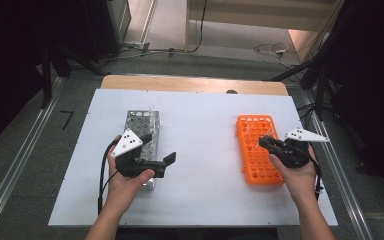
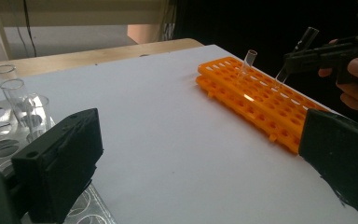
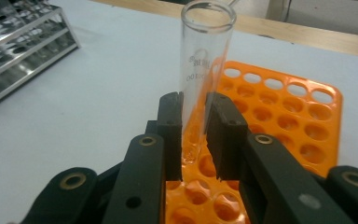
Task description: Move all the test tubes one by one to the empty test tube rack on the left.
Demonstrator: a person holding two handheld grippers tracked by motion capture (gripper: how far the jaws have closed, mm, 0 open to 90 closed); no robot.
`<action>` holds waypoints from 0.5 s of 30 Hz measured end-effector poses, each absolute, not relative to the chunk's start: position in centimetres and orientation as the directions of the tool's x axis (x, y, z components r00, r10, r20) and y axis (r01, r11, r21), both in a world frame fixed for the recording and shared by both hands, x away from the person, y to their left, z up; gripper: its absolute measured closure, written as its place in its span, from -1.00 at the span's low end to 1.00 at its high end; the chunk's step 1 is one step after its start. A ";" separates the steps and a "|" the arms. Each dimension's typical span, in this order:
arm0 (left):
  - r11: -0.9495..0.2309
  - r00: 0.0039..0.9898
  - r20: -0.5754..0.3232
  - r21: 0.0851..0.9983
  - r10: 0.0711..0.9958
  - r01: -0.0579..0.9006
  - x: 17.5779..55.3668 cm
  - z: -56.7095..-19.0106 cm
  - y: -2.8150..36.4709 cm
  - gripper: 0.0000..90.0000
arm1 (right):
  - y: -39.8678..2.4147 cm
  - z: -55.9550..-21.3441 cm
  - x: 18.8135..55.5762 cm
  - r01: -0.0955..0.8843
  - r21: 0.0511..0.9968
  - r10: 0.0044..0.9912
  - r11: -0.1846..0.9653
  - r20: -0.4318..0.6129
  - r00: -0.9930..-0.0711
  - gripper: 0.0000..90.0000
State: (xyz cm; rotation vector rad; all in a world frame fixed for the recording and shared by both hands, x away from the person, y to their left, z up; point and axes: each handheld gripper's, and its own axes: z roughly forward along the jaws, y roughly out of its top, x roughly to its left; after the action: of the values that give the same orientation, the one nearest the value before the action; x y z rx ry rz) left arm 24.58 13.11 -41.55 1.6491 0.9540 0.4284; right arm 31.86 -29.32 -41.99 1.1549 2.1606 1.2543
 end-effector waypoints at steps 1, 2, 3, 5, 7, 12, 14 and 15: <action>-0.045 0.609 -0.200 0.931 0.768 0.362 24.6 -41.5 13.0 -1.00 | -29.0 -41.9 31.8 0.457 0.850 0.801 0.263 0.071 -0.594 0.65; -0.045 0.612 -0.199 0.932 0.766 0.360 24.5 -41.5 13.0 -1.00 | -28.8 -41.9 31.7 0.457 0.849 0.796 0.267 0.073 -0.601 0.65; -0.045 0.612 -0.198 0.932 0.765 0.359 24.5 -41.4 12.9 -1.00 | -28.5 -41.8 31.6 0.451 0.850 0.790 0.271 0.071 -0.609 0.65; -0.052 0.619 -0.194 0.933 0.761 0.357 24.4 -41.3 12.7 -1.00 | -28.0 -41.8 31.4 0.448 0.851 0.779 0.274 0.077 -0.623 0.65; -0.057 0.624 -0.191 0.933 0.757 0.355 24.3 -41.3 12.5 -1.00 | -27.4 -41.7 31.2 0.443 0.851 0.768 0.283 0.076 -0.636 0.65; -0.061 0.637 -0.190 0.935 0.747 0.351 24.2 -41.2 12.0 -1.00 | -25.9 -41.5 30.6 0.426 0.852 0.739 0.303 0.072 -0.670 0.65; -0.067 0.643 -0.188 0.934 0.743 0.351 24.2 -41.1 11.8 -1.00 | -25.4 -41.5 30.4 0.419 0.852 0.729 0.314 0.067 -0.681 0.65; -0.064 0.643 -0.191 0.934 0.741 0.351 24.2 -41.1 11.7 -1.00 | -25.2 -41.5 30.4 0.417 0.853 0.725 0.314 0.068 -0.686 0.65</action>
State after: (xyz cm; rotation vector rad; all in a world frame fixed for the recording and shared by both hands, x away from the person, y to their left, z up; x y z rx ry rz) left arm 24.17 11.68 -41.14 1.6663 0.9062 0.4066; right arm 30.36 -25.19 -41.49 1.0244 2.2583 1.3153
